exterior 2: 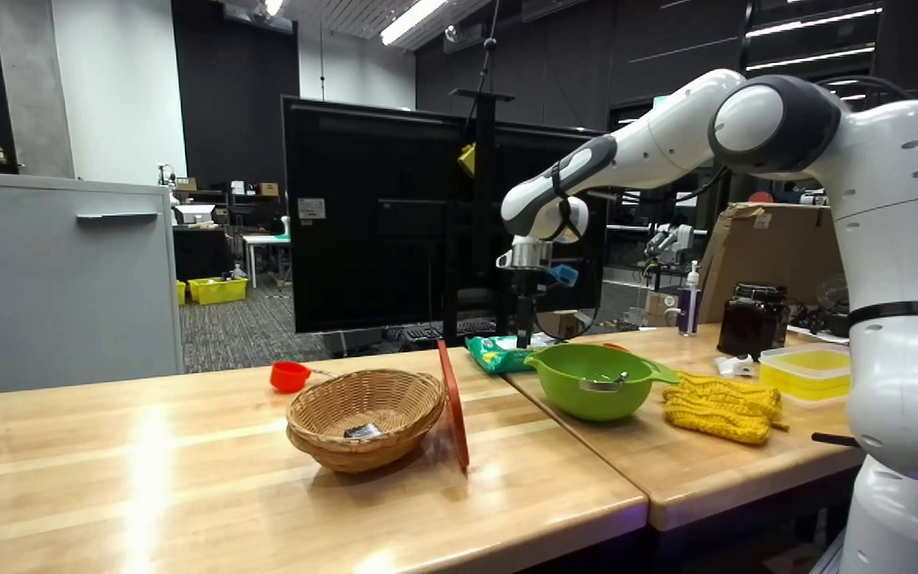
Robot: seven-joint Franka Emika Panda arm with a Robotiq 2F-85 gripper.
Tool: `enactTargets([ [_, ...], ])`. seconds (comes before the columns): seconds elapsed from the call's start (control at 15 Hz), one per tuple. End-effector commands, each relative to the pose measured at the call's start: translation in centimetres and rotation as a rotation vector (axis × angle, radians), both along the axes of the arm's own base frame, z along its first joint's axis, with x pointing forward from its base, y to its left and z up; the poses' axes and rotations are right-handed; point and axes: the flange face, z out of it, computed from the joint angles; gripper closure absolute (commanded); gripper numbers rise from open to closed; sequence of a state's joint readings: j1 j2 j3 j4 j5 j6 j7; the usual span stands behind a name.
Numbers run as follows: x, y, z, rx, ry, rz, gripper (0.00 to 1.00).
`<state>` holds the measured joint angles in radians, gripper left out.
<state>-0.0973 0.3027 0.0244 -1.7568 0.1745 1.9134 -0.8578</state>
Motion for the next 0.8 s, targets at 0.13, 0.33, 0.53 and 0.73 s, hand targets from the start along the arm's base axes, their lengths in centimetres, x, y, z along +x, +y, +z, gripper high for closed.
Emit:
enactTargets([
  [0.13,-0.6,0.9,-2.9,0.044,-0.015,-0.015,0.0],
  [0.33,-1.3,0.9,-4.2,0.069,-0.005,-0.039,0.0],
  [0.53,-2.2,1.0,-5.7,0.095,0.007,-0.061,0.0],
  [0.73,-1.4,0.4,-4.5,0.102,-0.005,-0.074,0.0],
])
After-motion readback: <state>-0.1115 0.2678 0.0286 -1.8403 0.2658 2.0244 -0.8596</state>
